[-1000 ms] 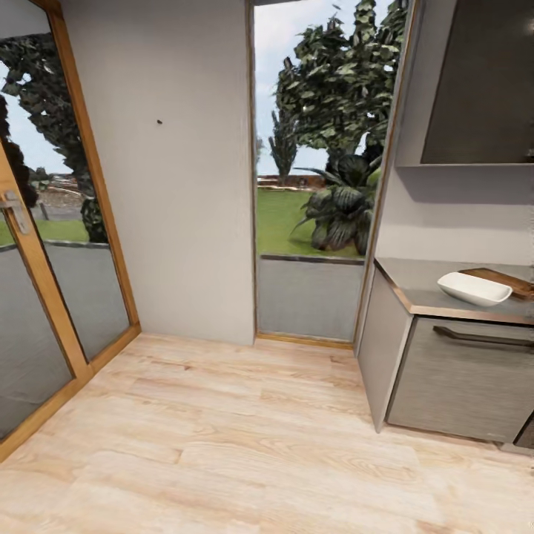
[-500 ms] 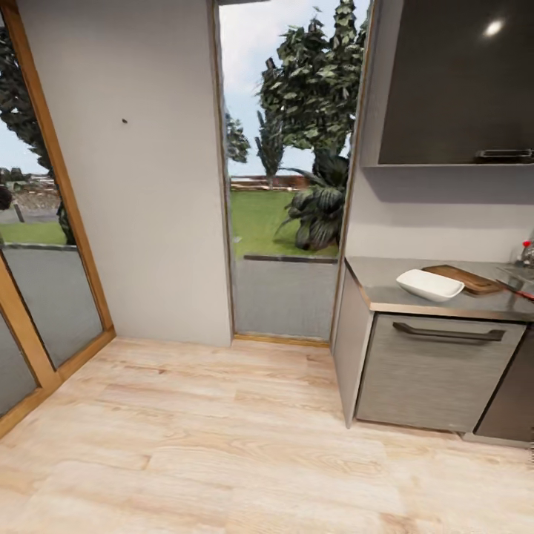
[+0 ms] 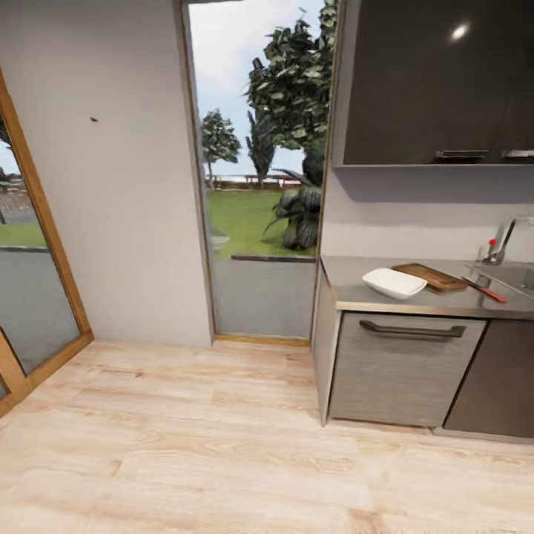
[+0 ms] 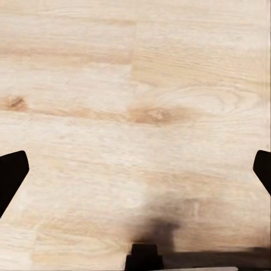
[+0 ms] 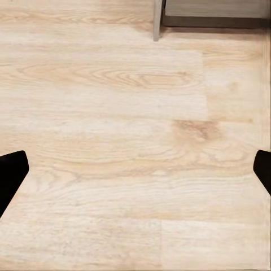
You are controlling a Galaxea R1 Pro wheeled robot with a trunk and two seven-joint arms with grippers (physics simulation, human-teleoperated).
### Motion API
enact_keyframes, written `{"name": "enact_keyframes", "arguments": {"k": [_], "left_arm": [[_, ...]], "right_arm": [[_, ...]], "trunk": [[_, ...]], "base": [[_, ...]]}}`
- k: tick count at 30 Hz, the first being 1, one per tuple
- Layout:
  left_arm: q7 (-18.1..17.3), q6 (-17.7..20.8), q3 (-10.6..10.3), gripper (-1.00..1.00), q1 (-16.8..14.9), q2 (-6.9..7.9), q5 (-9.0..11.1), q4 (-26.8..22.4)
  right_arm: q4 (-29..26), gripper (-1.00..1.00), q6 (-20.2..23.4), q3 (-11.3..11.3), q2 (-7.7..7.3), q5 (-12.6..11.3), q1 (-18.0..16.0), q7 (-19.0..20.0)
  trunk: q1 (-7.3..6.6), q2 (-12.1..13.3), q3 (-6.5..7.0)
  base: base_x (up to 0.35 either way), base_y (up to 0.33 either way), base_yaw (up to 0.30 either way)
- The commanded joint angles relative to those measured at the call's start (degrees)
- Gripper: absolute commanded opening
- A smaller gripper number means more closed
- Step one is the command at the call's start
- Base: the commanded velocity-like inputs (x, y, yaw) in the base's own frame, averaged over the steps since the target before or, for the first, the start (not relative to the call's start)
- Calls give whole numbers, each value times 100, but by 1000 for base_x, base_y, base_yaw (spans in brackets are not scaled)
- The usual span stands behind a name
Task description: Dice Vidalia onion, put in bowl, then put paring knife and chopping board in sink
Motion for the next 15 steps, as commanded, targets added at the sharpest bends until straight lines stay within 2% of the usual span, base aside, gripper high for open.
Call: {"name": "enact_keyframes", "arguments": {"k": [1, 11, 15], "left_arm": [[2, -14, -1, 100, -1, 1, 4, -1], [2, -14, -1, 100, -1, 1, 4, -3], [2, -14, -1, 100, -1, 1, 4, -2]], "right_arm": [[-2, 100, -10, 3, 2, -2, 0, -15], [-2, 100, -10, 5, 3, -2, 0, -14], [-2, 100, -10, 5, 3, -2, 0, -20]], "trunk": [[0, -2, -4], [0, -2, 3], [0, -2, 4]], "base": [[0, -308, -232], [0, -309, -238], [0, -309, -82]]}}
